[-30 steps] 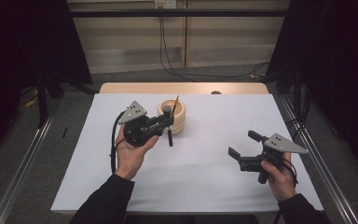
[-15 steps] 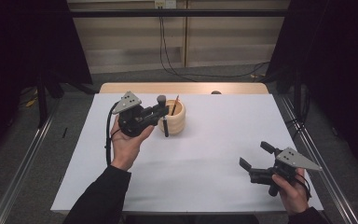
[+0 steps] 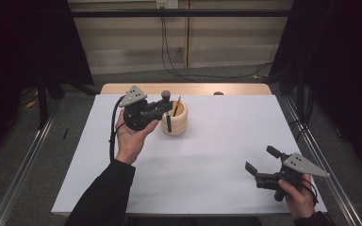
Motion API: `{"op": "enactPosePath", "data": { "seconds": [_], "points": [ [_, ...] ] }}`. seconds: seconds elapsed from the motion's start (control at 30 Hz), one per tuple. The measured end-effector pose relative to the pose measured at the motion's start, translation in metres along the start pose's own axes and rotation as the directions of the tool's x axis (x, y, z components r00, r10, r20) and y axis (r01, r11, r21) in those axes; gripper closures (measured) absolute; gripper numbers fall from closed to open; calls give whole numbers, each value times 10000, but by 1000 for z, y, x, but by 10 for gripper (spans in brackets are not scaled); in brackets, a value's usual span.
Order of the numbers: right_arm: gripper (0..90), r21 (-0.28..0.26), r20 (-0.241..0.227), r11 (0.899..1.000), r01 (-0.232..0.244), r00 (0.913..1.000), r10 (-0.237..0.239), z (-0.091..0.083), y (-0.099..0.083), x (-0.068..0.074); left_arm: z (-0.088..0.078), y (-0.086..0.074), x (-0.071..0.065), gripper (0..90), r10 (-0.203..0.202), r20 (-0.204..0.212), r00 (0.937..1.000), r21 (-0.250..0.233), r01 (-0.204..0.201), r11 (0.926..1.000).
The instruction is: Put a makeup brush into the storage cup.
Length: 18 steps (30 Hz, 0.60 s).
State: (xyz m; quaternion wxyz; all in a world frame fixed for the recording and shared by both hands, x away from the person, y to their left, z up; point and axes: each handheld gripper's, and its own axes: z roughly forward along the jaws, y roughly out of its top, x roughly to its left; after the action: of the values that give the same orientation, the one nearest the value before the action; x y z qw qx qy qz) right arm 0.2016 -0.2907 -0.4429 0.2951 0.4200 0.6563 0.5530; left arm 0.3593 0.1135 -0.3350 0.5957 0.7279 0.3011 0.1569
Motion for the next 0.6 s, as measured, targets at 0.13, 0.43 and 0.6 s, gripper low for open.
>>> {"op": "enactPosePath", "data": {
  "seconds": [0.13,0.43,0.6],
  "points": [
    [0,-23,53,9999,-138,9999,138,0,-1,-1,4,1,8,776,-53,-186,9998,58,54,10000],
    [0,2,-82,9999,-120,9999,120,1,-2,-1,12,10,20,776,-41,-345,9994,-127,37,9999],
    [0,-14,-71,10000,-94,9999,94,1,-2,0,21,15,26,775,-41,-449,9990,-45,39,10000]
  ]
}}
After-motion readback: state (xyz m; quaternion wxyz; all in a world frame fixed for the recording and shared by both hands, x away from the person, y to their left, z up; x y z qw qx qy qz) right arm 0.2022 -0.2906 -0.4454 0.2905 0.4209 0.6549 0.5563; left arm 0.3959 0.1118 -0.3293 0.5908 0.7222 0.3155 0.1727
